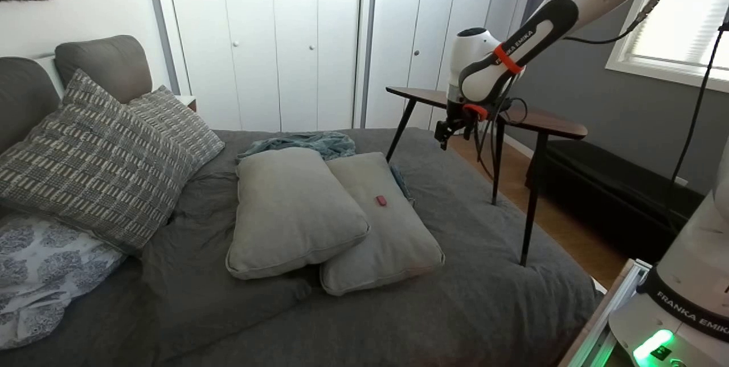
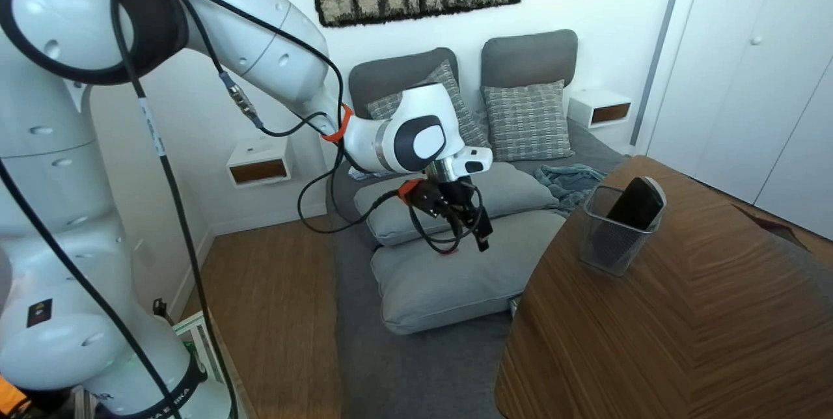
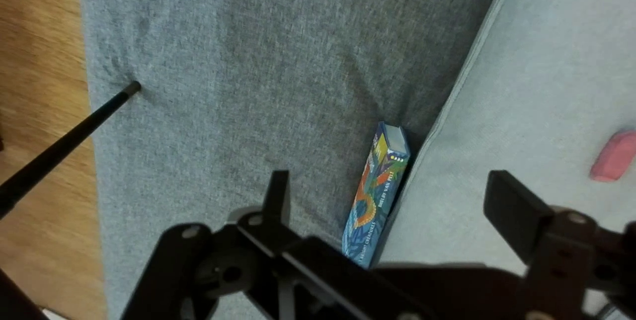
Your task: Pick up the book on the bed and put it on the three legged table top
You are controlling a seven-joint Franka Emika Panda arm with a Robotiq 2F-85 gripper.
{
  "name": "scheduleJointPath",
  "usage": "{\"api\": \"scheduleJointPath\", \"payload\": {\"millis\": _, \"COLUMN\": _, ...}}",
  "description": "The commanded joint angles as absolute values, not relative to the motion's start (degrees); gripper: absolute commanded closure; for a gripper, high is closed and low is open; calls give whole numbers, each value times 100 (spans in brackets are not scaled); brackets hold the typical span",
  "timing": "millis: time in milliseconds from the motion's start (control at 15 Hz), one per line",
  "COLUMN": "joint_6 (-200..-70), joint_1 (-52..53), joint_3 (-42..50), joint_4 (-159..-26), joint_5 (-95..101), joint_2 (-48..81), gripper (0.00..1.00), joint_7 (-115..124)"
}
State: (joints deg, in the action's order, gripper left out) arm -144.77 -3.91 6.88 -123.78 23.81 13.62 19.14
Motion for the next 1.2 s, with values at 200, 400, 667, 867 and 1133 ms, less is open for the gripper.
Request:
{"api": "scheduleJointPath", "payload": {"millis": 200, "joint_6": -15261, "joint_1": 281, "joint_3": 1440, "joint_4": -11179, "joint_5": 2869, "joint_2": 3001, "gripper": 0, "joint_7": 3211}}
{"api": "scheduleJointPath", "payload": {"millis": 400, "joint_6": -15280, "joint_1": 481, "joint_3": 1661, "joint_4": -10467, "joint_5": 2631, "joint_2": 3755, "gripper": 0, "joint_7": 3035}}
{"api": "scheduleJointPath", "payload": {"millis": 667, "joint_6": -14911, "joint_1": 260, "joint_3": 1556, "joint_4": -9466, "joint_5": 2184, "joint_2": 4622, "gripper": 0, "joint_7": 2393}}
{"api": "scheduleJointPath", "payload": {"millis": 867, "joint_6": -14744, "joint_1": -234, "joint_3": 1141, "joint_4": -8701, "joint_5": 1530, "joint_2": 5244, "gripper": 0, "joint_7": 1603}}
{"api": "scheduleJointPath", "payload": {"millis": 1133, "joint_6": -14778, "joint_1": -138, "joint_3": 1314, "joint_4": -8782, "joint_5": 1336, "joint_2": 5261, "gripper": 0, "joint_7": 1628}}
